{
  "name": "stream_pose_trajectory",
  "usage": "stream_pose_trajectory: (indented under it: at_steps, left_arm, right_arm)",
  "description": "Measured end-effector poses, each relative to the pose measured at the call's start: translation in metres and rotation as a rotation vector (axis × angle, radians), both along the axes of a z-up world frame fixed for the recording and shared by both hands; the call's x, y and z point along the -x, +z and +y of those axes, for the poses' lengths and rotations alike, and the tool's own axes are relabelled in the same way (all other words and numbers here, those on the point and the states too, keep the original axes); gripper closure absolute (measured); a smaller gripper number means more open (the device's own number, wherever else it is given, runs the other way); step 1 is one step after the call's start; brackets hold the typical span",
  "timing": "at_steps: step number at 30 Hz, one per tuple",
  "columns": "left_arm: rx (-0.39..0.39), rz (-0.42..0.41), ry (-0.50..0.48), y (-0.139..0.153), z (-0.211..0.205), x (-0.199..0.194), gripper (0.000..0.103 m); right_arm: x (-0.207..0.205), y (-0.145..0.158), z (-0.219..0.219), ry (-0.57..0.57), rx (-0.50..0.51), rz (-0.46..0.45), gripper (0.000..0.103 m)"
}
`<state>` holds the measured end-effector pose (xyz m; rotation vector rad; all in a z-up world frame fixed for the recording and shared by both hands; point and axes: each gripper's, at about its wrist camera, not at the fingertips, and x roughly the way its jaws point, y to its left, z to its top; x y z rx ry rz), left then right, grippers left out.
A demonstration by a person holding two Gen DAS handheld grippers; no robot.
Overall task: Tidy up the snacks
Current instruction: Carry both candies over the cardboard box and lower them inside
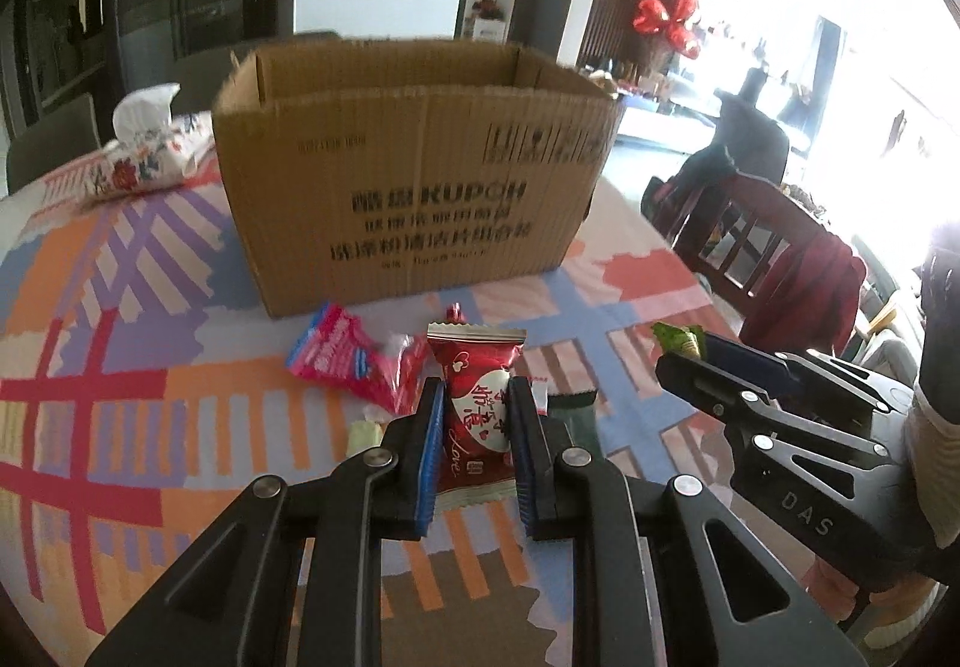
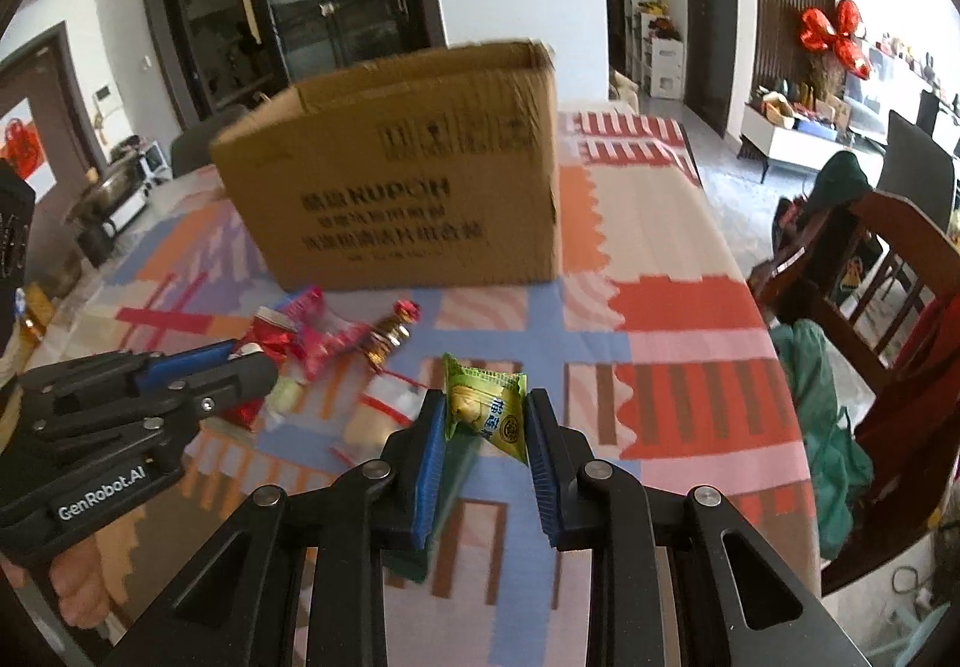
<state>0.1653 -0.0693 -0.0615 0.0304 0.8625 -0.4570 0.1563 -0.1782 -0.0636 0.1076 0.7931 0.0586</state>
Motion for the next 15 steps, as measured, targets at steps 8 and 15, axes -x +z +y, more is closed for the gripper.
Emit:
stream_pose_trajectory:
  at_steps: [8, 15]
  left_arm:
    - [0.011, -0.065, 0.019, 0.034, 0.012, -0.011, 0.082]
    - [-0.005, -0.141, 0.043, 0.067, 0.018, -0.027, 0.082]
  right_arm:
    - [-0.01, 0.035, 0.008, 0.042, 0.003, -0.083, 0.075]
    - [-0.035, 0.07, 0.017, 0.071, 0.013, -0.155, 0.075]
